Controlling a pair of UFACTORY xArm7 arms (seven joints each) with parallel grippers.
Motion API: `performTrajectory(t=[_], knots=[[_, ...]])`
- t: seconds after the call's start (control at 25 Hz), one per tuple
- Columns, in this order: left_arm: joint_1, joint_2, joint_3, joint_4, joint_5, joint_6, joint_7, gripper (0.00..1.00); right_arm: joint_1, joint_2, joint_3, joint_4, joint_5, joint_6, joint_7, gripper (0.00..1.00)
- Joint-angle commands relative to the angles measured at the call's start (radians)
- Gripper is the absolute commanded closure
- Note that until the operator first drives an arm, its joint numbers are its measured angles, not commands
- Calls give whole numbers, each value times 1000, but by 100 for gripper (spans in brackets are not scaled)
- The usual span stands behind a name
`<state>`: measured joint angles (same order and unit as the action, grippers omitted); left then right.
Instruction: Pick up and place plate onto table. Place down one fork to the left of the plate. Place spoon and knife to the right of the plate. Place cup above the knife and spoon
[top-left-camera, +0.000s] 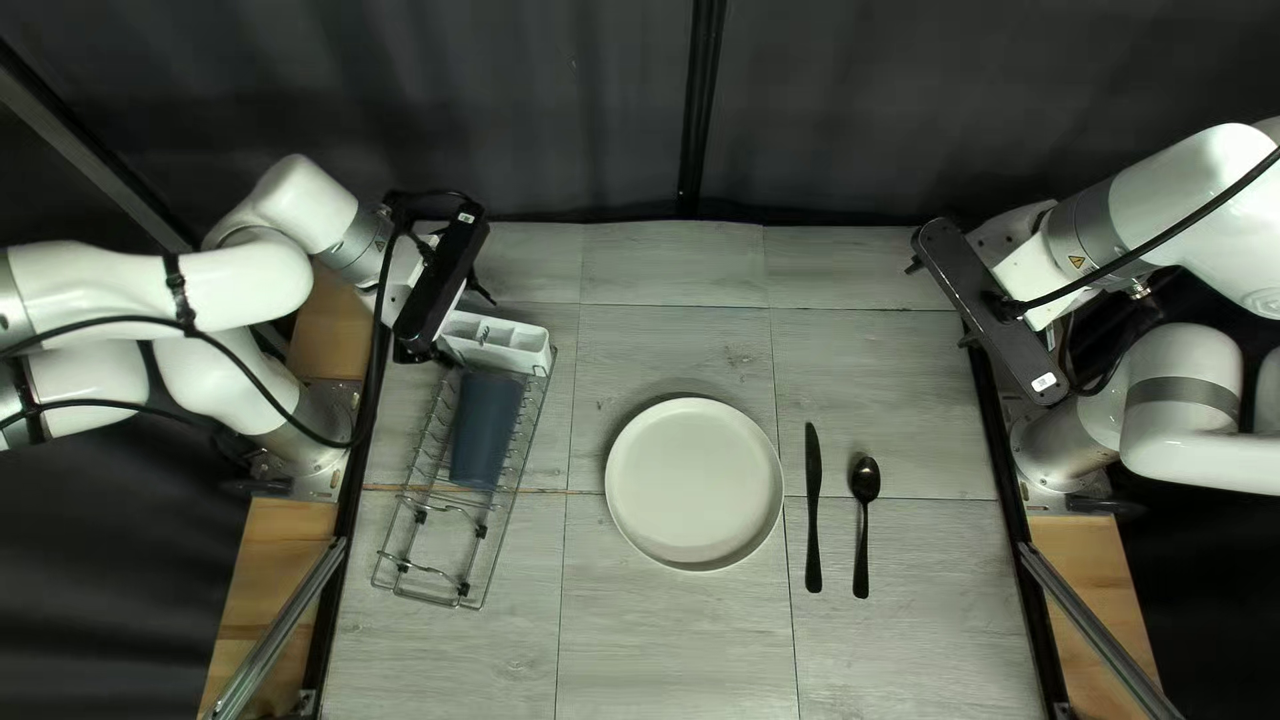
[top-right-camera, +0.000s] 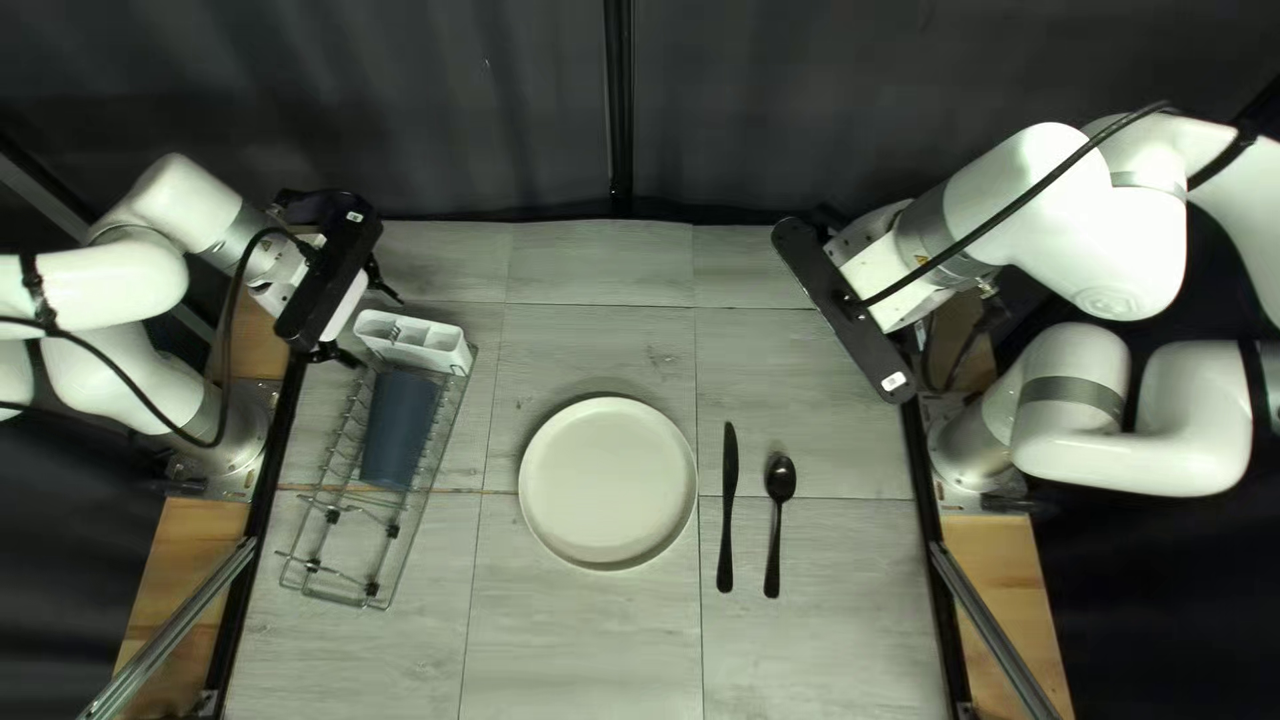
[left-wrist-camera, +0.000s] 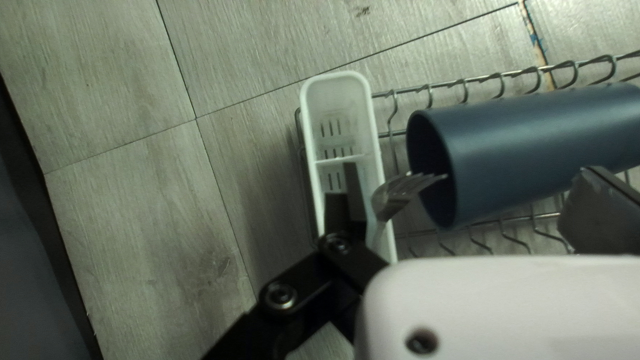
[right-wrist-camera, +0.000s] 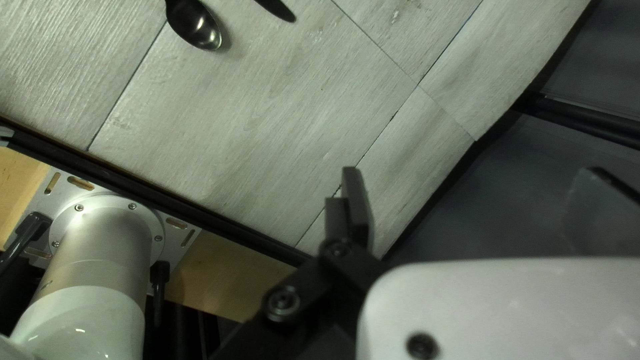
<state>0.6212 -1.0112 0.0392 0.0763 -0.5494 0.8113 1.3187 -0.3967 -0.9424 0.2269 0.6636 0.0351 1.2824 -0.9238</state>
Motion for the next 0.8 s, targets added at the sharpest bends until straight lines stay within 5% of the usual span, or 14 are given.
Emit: performTrajectory(t=[0.04, 0.52, 0.56, 0.6, 0.64, 0.68, 0.8], knots=[[-32, 83, 35, 10, -21, -51, 67, 0, 0, 0, 0, 0, 0, 0, 0, 0], [-64, 166, 111, 39, -39, -82, 186, 4, 0, 0, 0, 0, 0, 0, 0, 0], [-64, 167, 112, 39, -38, -81, 188, 36, 0, 0, 0, 0, 0, 0, 0, 0], [-62, 164, 114, 39, -36, -77, 190, 87, 0, 0, 0, 0, 0, 0, 0, 0], [-62, 164, 116, 39, -37, -77, 191, 87, 0, 0, 0, 0, 0, 0, 0, 0], [-61, 161, 115, 38, -36, -75, 191, 98, 0, 0, 0, 0, 0, 0, 0, 0], [-60, 148, 112, 39, -33, -65, 185, 99, 0, 0, 0, 0, 0, 0, 0, 0]])
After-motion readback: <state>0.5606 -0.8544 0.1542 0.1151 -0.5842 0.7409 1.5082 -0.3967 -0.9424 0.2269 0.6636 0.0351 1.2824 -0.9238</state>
